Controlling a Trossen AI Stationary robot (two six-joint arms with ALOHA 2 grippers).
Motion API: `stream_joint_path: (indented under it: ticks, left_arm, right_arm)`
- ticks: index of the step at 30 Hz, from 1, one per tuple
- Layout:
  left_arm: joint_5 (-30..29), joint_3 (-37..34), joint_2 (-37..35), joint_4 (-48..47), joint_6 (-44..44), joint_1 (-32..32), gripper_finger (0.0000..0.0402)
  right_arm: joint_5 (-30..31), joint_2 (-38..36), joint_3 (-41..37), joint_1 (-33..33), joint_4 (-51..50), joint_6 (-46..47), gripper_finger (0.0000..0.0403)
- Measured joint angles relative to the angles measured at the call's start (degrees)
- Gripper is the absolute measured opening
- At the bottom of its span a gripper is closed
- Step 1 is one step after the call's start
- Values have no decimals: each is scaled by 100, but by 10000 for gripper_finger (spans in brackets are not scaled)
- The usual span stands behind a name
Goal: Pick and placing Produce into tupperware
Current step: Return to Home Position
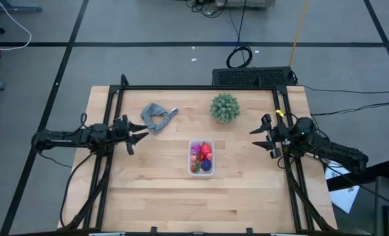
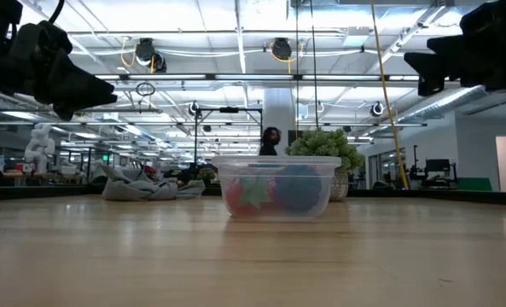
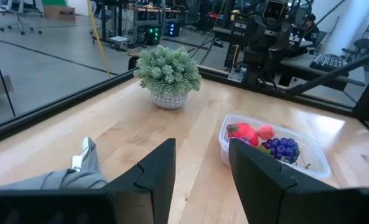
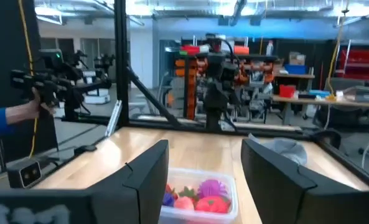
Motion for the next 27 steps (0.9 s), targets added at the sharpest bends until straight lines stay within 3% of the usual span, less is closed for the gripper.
stream_joint_path:
  ticks: [3, 8, 11, 16, 27]
  left_arm:
    - [0, 0, 0, 0, -129, 0, 152]
    - [0, 0, 0, 2, -114, 0, 152]
    - [0, 0, 0, 2, -112, -2, 152]
    - [0, -2, 0, 2, -112, -1, 152]
    - [0, -2, 0, 1, -110, 0, 152]
  right_arm:
    - [346, 1, -2, 2, -265, -100, 193]
    - [1886, 95, -7, 11, -571, -410, 193]
    - [2213, 132, -13, 13, -600, -152, 193]
    - [2240, 154, -14, 13, -606, 322, 193]
    - [2239, 152, -22, 13, -595, 304, 193]
